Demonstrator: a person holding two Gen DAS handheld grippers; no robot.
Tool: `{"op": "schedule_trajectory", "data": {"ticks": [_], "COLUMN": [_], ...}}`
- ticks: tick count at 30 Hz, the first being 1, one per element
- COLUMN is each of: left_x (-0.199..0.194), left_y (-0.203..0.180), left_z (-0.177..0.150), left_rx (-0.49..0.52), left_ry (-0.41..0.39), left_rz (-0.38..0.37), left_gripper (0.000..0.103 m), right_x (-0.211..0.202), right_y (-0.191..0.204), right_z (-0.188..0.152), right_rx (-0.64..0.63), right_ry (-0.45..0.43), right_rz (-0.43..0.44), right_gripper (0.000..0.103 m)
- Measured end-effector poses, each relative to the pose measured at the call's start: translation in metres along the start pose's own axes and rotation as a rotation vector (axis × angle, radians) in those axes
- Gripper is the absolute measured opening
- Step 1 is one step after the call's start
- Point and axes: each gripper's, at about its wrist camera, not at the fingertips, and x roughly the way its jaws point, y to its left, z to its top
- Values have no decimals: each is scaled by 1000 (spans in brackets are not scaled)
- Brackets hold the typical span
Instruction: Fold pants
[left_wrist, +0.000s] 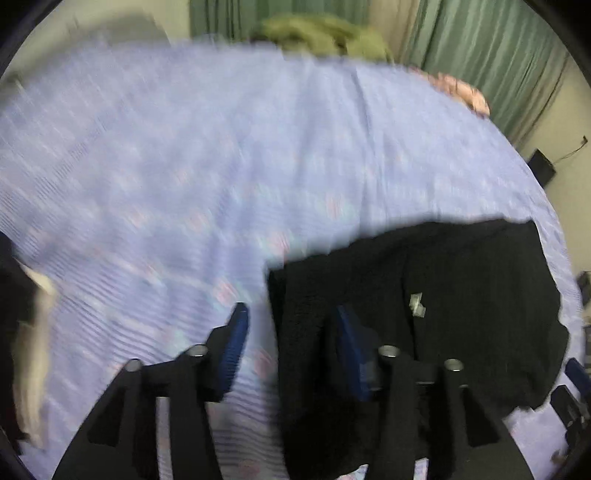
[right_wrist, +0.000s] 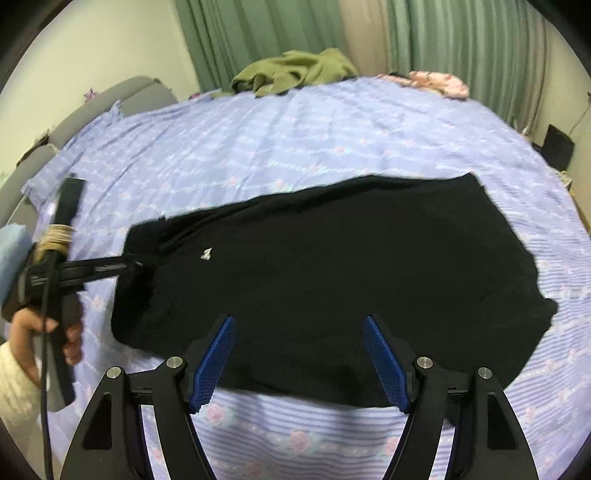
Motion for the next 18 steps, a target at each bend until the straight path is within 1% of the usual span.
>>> {"op": "schedule_trajectory", "data": {"ticks": [1, 3, 5, 7, 8, 11, 13, 14, 16, 18], "left_x": [-12, -37, -49, -57, -59, -55, -48, -43, -34, -25], "left_y": [-5, -24, -44, -73, -89, -134, -167, -182, -209, -234], "left_z": [3, 13, 17, 18, 17, 12, 9, 6, 0, -4], "left_rx": [22, 112, 191, 270, 299, 359, 404, 430, 483, 536], "left_ry": [-32, -85, -116, -132, -134, -121, -109, -97, -83, -77], "left_rz": [5, -28, -47, -96, -131, -221, -260, -280, -303, -320], "left_gripper": [63, 64, 64, 64, 64, 64, 64, 64, 64, 64], "right_x": [-4, -18, -35, -51, -55, -70, -72, -70, -66, -54], "right_y": [-4, -19, -40, -65, -75, -123, -150, -172, -202, -236], "right_z": [1, 2, 1, 0, 1, -5, -12, -17, -23, -33], "right_rx": [9, 44, 93, 149, 169, 270, 328, 380, 460, 564], "right_ry": [-9, -44, -94, -137, -147, -176, -179, -176, -179, -167], "right_rz": [-3, -13, -43, -77, -90, -159, -188, -193, -184, -167], "right_gripper": [73, 73, 73, 73, 73, 73, 73, 73, 73, 73]}}
